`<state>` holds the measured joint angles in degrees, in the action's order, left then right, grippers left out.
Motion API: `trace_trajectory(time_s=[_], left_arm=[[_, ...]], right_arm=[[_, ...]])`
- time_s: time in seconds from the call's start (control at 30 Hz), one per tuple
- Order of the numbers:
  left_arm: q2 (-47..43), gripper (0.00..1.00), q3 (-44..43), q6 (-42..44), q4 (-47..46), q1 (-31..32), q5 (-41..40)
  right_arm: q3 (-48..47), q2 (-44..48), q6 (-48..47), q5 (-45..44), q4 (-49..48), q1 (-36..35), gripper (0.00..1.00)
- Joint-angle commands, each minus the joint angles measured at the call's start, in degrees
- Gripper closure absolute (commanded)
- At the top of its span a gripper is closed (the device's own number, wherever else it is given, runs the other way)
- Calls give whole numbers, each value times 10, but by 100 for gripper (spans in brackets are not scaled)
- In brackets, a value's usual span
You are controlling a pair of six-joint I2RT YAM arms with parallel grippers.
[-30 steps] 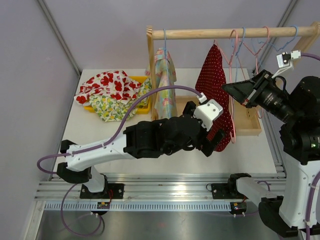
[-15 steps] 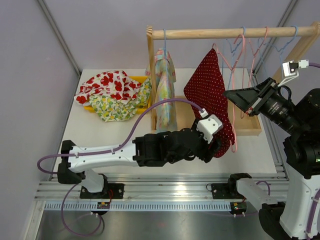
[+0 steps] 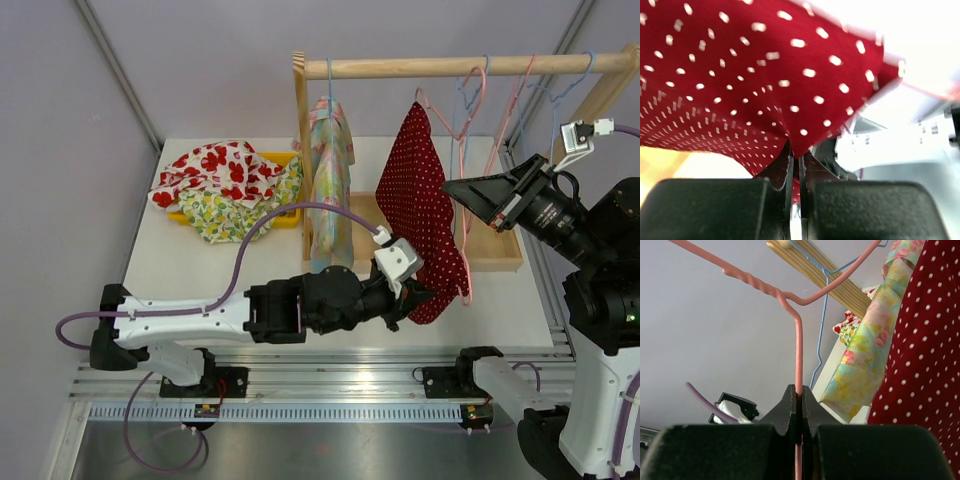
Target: Remove the skirt from the hanger
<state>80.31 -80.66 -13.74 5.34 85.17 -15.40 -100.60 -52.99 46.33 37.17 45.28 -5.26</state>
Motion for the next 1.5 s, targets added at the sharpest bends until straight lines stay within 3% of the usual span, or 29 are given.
trace_trajectory(time_s=[0.0, 0.07, 0.2, 0.37, 0.43, 0.6, 0.83, 1.0, 1.17, 1.23, 1.27, 1.3, 1.37, 1.43, 1.47], left_arm=[[-31, 100, 71, -12, -46, 30, 21], [-45, 100, 130, -42, -46, 63, 7], [-100, 100, 353, -123, -122, 147, -13], [-147, 100, 412, -256, -33, 281, -134], [-157, 100, 395, -293, 32, 307, -194], [-159, 100, 330, -304, 144, 302, -279], [-176, 100, 187, -211, 340, 194, -309], [-269, 100, 107, -158, 432, 155, -343], [-299, 100, 10, -122, 520, 128, -400], [-289, 100, -18, -125, 587, 116, -416], [-287, 100, -39, -126, 602, 113, -429], [-290, 100, -45, -120, 612, 108, -431], [-303, 100, -54, -85, 602, 88, -433], [-314, 100, -55, -35, 565, 55, -431], [-321, 100, -58, -23, 553, 40, -430]], right_arm=[[-43, -32, -12, 11, -54, -3, 100], [-85, -53, -30, 5, -41, -3, 100], [-147, -111, -70, -15, -12, -3, 100], [-135, -140, -71, -22, -33, -3, 100], [-112, -137, -65, -24, -63, -3, 100], [-43, -139, -42, -29, -120, -3, 100], [-38, -177, -52, -34, -113, -3, 100], [25, -158, -68, -29, -110, -3, 100], [73, -128, -77, -34, -103, -3, 100], [77, -120, -78, -34, -99, -2, 91], [77, -116, -84, -34, -97, -3, 82], [75, -114, -89, -32, -94, -3, 50], [72, -109, -100, -30, -85, -3, 19], [73, -105, -107, -31, -75, -3, 2], [76, -99, -110, -31, -74, -3, 0]])
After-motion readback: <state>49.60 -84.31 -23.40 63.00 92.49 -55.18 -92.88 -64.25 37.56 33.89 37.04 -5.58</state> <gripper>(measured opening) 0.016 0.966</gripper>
